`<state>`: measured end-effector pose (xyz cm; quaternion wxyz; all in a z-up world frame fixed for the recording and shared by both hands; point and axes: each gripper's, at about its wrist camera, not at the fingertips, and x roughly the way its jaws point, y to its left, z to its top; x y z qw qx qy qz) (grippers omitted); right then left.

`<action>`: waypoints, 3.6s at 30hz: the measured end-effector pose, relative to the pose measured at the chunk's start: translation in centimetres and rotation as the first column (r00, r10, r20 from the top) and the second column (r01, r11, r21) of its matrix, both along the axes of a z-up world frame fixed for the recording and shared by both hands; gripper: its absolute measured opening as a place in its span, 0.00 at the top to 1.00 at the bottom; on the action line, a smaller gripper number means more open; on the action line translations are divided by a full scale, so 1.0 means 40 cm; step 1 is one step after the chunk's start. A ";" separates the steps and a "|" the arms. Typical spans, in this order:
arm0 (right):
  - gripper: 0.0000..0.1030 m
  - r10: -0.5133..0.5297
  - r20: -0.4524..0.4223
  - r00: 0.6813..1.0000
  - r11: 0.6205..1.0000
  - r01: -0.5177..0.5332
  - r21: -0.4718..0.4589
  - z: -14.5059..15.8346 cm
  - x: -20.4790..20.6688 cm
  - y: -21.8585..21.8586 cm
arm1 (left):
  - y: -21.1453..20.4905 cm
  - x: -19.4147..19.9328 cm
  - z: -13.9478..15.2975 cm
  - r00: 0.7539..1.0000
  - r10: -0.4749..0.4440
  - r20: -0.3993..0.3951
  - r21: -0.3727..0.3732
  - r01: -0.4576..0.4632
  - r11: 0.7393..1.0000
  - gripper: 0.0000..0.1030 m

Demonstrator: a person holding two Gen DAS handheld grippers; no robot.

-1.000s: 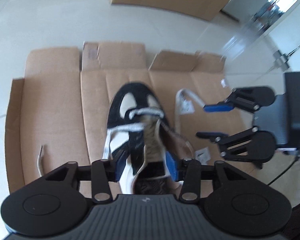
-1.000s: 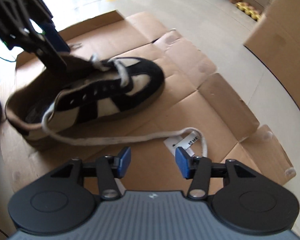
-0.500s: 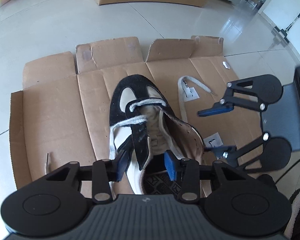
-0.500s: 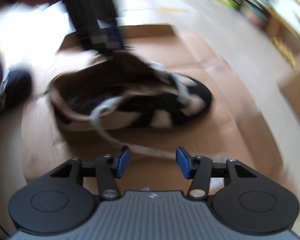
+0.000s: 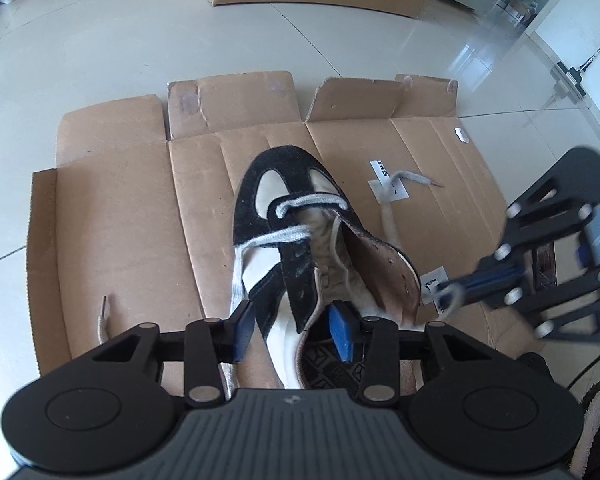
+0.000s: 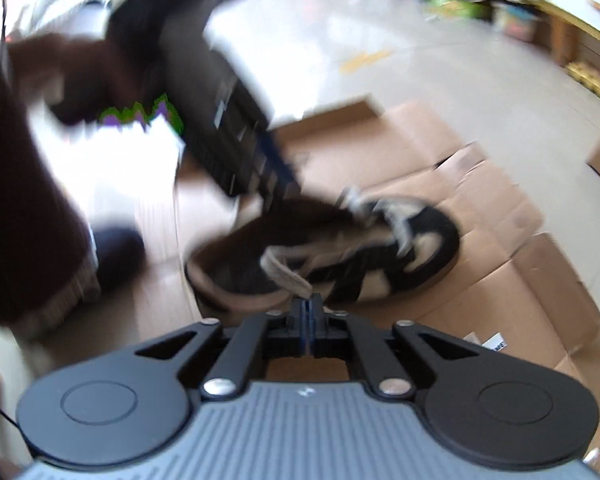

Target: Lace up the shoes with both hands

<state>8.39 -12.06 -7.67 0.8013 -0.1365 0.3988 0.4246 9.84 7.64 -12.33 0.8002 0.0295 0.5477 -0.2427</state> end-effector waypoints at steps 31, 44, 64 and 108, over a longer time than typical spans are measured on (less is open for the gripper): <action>0.63 -0.266 0.054 0.963 0.864 0.263 -0.429 -0.102 0.038 -0.092 | 0.137 0.163 -0.097 0.987 -0.090 -0.131 -0.510 0.010 0.860 0.58; 0.48 -0.392 0.018 0.920 0.855 0.372 -0.362 -0.105 0.065 -0.119 | 0.083 0.101 -0.008 0.985 -0.172 -0.031 -0.461 0.138 0.876 0.52; 0.48 -0.416 0.003 0.910 0.897 0.410 -0.165 -0.070 0.105 -0.064 | 0.105 0.116 -0.086 0.960 -0.263 -0.094 -0.606 0.154 0.781 0.91; 0.71 -0.109 -0.148 0.983 0.993 0.102 -0.057 -0.027 0.104 0.090 | 0.157 0.077 -0.038 0.993 -0.034 -0.112 -0.418 -0.016 0.909 0.33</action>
